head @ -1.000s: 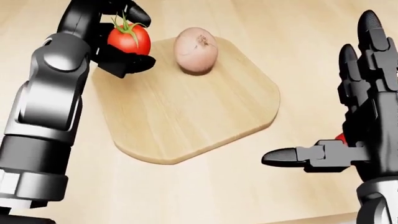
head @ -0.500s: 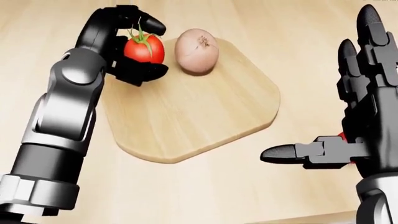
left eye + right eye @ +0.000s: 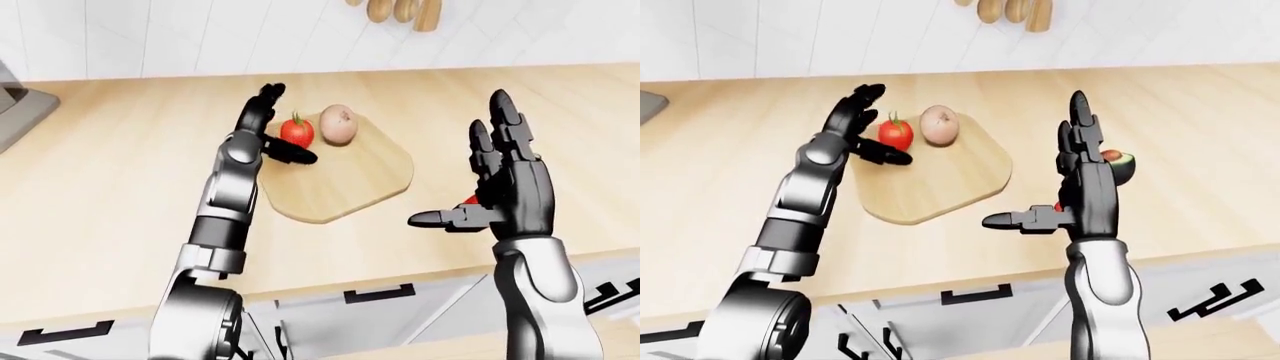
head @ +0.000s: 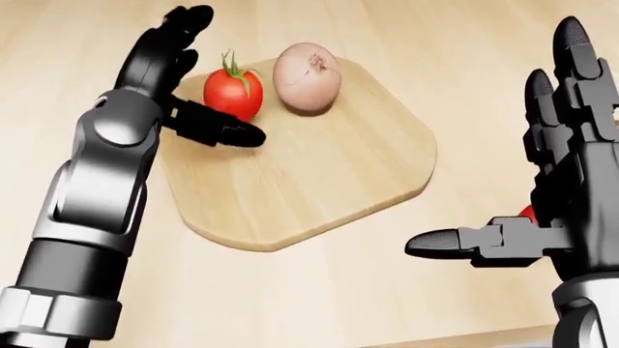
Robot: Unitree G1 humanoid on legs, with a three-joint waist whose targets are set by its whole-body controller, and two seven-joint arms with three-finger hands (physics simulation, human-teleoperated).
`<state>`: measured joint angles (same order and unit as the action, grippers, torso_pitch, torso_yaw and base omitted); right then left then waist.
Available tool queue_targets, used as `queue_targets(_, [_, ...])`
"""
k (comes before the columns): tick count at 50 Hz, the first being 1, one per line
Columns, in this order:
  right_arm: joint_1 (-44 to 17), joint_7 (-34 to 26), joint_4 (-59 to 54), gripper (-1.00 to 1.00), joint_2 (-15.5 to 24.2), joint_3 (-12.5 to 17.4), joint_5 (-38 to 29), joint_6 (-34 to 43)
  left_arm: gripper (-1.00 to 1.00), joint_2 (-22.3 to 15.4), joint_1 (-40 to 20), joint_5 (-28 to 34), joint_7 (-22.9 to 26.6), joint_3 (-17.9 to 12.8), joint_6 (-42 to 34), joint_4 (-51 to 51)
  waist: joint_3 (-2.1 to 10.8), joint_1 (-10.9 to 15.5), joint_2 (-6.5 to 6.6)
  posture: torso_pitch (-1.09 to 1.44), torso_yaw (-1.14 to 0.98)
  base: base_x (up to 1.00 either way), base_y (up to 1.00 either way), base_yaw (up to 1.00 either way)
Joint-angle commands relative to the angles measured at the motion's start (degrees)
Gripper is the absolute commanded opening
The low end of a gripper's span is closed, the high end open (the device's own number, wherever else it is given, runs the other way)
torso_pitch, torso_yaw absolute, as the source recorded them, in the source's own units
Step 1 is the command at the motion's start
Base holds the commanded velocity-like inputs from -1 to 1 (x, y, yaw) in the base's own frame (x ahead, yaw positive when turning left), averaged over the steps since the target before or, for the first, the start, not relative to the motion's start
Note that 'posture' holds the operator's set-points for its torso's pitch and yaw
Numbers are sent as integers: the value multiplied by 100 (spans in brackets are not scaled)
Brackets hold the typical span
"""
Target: Place the avocado, onion, tomato and bell pepper on the cutting board.
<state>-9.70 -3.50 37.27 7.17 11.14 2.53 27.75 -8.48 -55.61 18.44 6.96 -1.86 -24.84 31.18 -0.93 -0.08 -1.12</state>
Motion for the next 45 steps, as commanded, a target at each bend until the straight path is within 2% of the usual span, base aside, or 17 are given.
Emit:
queue_targets(1, [-119, 15, 203, 100, 40, 36, -6, -161, 87, -42, -225, 21, -26, -24, 130, -272, 148, -1, -6, 0, 0, 0, 0, 0])
queue_targets(3, [-152, 16, 204, 100, 49, 32, -6, -134, 100, -41, -233, 24, -26, -30, 100, -303, 148, 0, -7, 0, 0, 0, 0, 0])
queue_targets(9, [-225, 2, 175, 100, 79, 32, 4, -90, 100, -114, -177, 2, 3, -98, -96, -648, 148, -3, -6, 0, 0, 0, 0, 0])
queue_targets(15, [-344, 3, -10, 100, 102, -31, -51, -121, 100, -316, 32, -274, 33, -348, -820, -2040, 131, -23, 11, 0, 0, 0, 0, 0])
queue_targets(18, [-378, 7, -102, 100, 91, -54, -73, -162, 100, -471, 188, -270, 102, -312, -1037, -2731, 113, -38, 27, 0, 0, 0, 0, 0])
queue_targets(22, [-524, 68, -257, 100, 96, -76, -89, -142, 100, -464, 535, -489, 257, -401, -1507, -3923, 99, -29, 40, 0, 0, 0, 0, 0])
queue_targets(27, [-673, 92, -357, 100, 151, -124, -177, -97, 100, -590, 1213, -476, 511, -453, -2265, -5344, 84, -25, 64, 0, 0, 0, 0, 0])
queue_targets(34, [-1165, 59, -623, 100, 302, -197, -383, 234, 100, -663, 2026, -505, 748, -715, -3259, -7127, 65, -32, 81, 0, 0, 0, 0, 0])
queue_targets(38, [-1368, -19, -560, 100, 433, -182, -588, 557, 100, -721, 2371, -608, 822, -862, -3448, -7675, 40, -20, 72, 0, 0, 0, 0, 0])
queue_targets(45, [-1597, -284, -221, 100, 787, 30, -870, 1285, 100, -576, 2884, -933, 644, -1129, -3373, -8120, 25, 28, 54, 0, 0, 0, 0, 0])
